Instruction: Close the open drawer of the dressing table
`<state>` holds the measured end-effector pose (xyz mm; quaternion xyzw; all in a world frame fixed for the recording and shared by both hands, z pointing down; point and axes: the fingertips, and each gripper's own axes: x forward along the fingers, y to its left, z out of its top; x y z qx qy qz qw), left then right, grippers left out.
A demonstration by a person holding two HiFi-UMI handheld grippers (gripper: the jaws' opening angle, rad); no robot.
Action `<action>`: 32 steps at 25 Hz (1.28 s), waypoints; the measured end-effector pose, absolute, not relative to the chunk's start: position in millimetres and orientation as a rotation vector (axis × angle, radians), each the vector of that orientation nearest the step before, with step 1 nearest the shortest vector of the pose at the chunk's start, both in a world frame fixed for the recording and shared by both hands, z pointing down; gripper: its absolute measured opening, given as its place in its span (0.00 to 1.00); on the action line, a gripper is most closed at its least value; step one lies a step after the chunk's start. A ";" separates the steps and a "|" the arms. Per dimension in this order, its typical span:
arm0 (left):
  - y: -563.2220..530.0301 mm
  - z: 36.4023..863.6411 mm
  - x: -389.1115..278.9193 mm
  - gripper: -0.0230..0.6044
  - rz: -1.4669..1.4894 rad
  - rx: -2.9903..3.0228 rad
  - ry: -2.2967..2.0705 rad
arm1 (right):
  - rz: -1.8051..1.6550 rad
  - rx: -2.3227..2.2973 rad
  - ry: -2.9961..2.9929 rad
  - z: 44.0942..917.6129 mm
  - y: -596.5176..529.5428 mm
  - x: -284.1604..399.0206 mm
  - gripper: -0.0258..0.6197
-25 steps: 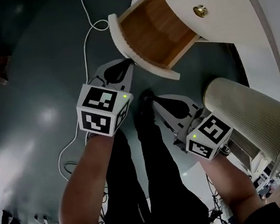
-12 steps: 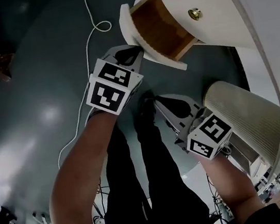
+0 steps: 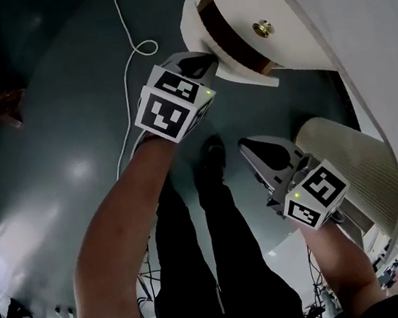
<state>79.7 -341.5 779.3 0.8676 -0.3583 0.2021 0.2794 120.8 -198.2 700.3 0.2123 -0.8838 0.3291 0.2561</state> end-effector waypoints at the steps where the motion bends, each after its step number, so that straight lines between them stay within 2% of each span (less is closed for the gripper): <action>1: -345.3 778.9 84.1 0.04 0.542 2.337 -0.962 | 0.891 0.582 -2.388 702.2 -198.3 126.2 0.05; 10: -370.9 777.5 105.1 0.04 0.532 2.387 -0.953 | 0.926 0.610 -2.349 716.7 -198.4 150.8 0.05; 22: -371.3 754.3 105.0 0.04 0.502 2.437 -0.951 | 0.903 0.584 -2.340 709.0 -203.1 137.1 0.05; 27: -310.1 710.1 63.4 0.04 0.478 2.435 -0.994 | 0.926 0.573 -2.364 666.5 -194.3 103.5 0.05; 32: -274.9 642.9 -27.8 0.04 0.409 2.251 -1.256 | 0.809 0.527 -2.406 611.0 -182.6 59.8 0.05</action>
